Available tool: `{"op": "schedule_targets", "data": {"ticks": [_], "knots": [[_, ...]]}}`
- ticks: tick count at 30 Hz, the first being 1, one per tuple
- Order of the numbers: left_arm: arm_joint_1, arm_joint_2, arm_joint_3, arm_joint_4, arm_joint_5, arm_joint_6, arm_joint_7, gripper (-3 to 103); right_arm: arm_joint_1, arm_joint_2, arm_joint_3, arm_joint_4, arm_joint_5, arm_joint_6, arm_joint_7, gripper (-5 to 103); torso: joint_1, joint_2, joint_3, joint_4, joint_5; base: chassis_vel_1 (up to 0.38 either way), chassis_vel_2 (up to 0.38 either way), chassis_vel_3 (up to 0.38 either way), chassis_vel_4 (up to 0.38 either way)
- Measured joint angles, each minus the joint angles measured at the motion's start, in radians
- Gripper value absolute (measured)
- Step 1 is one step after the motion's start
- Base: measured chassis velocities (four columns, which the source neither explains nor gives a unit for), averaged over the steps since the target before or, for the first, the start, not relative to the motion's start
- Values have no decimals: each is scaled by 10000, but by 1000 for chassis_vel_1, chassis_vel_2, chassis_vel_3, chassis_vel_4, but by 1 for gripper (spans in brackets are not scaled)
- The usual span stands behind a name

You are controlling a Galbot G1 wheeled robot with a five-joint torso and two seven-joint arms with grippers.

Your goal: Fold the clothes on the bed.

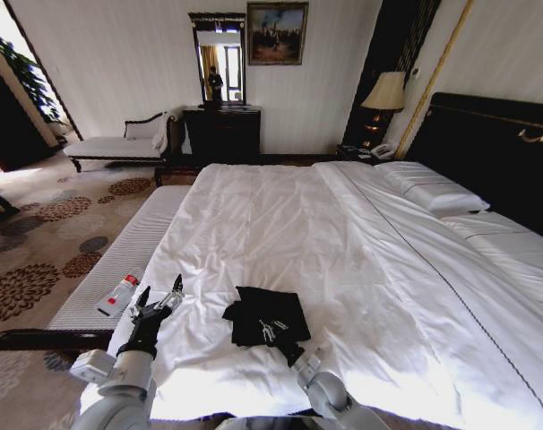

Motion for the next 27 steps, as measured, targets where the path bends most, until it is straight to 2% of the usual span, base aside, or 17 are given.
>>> {"op": "schedule_targets", "data": {"ticks": [11,17,19,20,21,24,25,26,27], "knots": [[-77,36,-1,0,-3,19,-6,100,-213,154,-419,336,-162,-76,89,2,0,0,0,0,0,0,0,0,0],[-66,52,-11,0,15,23,-6,100,-4,349,-753,-263,-447,-29,219,-2,0,0,0,0,1,0,0,0,0],[-39,60,-39,0,17,24,-6,100,101,429,-745,-461,-471,24,284,7,1,0,1,1,1,0,0,0,0],[-22,67,-57,0,17,24,-7,100,128,446,-717,-485,-472,52,300,7,0,0,0,1,2,0,0,0,0],[-16,73,-65,0,17,24,-11,100,141,452,-690,-486,-472,86,297,13,0,0,1,1,2,0,0,0,0],[-12,82,-72,0,16,24,-19,100,150,435,-617,-391,-468,257,128,18,1,0,1,0,1,0,0,0,0],[-21,83,-71,0,15,25,-23,100,125,390,-568,-227,-403,435,-273,23,1,0,1,0,2,0,0,0,0],[-44,81,-51,0,0,43,-27,100,6,221,-525,206,96,567,-1278,34,1,0,1,1,4,0,0,0,0],[-44,81,-51,0,0,43,-27,100,6,221,-525,206,96,567,-1278,34,1,0,1,1,4,0,0,0,0]]}}
